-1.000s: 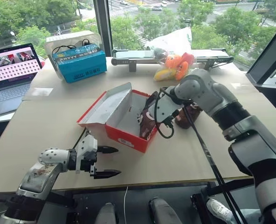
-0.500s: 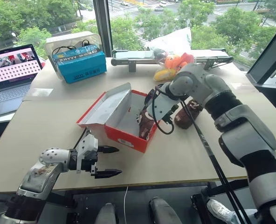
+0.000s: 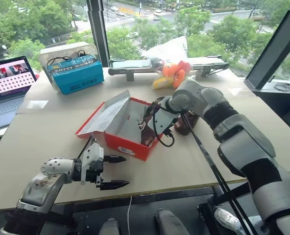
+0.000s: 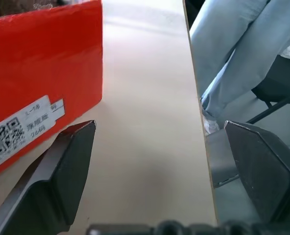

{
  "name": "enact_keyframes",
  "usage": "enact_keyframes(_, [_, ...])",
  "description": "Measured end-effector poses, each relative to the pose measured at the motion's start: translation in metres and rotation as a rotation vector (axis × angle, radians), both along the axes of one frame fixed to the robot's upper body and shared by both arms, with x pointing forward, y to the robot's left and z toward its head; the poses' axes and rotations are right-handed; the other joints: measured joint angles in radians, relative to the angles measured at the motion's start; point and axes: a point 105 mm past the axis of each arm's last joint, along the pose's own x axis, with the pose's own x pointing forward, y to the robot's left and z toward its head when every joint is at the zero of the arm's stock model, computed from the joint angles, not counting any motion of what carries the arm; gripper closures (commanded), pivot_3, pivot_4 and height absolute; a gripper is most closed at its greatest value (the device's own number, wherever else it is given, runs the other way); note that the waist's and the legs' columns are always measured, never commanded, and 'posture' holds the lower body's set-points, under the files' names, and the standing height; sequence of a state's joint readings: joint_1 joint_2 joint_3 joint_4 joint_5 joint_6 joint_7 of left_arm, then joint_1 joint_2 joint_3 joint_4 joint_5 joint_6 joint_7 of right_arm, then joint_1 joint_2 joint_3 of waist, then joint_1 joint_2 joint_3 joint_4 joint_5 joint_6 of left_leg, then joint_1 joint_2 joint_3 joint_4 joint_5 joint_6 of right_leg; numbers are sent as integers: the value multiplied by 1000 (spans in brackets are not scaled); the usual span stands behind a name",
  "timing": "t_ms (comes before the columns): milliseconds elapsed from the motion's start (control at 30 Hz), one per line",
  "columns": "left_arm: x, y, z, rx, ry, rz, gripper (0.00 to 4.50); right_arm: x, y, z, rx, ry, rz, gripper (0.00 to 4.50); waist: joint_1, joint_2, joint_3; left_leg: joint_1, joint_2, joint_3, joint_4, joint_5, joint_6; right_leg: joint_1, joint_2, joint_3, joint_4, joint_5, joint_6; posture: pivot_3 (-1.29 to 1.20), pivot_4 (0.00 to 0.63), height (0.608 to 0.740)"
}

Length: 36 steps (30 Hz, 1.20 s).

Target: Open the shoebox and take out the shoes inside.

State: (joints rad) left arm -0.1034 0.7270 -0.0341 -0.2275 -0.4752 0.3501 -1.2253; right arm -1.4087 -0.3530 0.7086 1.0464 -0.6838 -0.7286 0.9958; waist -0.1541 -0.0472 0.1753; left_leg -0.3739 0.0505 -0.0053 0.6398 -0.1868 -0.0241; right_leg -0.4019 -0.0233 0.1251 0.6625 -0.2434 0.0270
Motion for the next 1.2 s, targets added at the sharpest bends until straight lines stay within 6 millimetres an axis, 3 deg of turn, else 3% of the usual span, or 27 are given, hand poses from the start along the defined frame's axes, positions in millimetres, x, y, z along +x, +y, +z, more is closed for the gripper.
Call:
enact_keyframes(233, [0,0,0,1,-3,6,0,-1,14,-20,-7,10,15,41,-33,-2,-1,5,-1,-1,-5,0,0,0,1,3,1,0,-1,0,150,740])
enact_keyframes(400, [0,0,0,2,-5,14,0,-1,23,-20,21,9,25,41,-47,-2,-1,5,-1,-2,-10,0,0,-2,2,4,0,0,-1,0,150,740])
enact_keyframes(500, [1,0,0,2,-5,16,0,-2,28,-19,35,5,32,680,-52,-2,-1,4,-1,-2,-13,0,0,-3,3,3,0,1,1,0,150,740])
enact_keyframes(600, [1,0,0,2,-6,16,0,-2,32,-20,54,5,35,1678,-52,-1,1,1,-1,-3,-14,0,0,-6,3,3,0,1,2,0,150,740])
enact_keyframes(767, [1,0,0,2,-6,16,0,-3,35,-21,57,9,42,3341,-40,-1,2,-20,-1,-6,-12,0,0,-24,3,1,0,3,4,0,150,740])
enact_keyframes(1000, [2,0,2,1,-11,13,0,3,43,10,112,-52,28,3341,-16,0,3,-33,-2,-8,-13,0,0,-37,2,-2,0,6,-1,0,150,740])
enact_keyframes(1200, [3,-1,2,-3,-13,12,0,8,45,40,200,-81,-10,3341,3,0,4,-34,-2,-8,-13,0,0,-37,2,-3,0,6,-1,0,150,740])
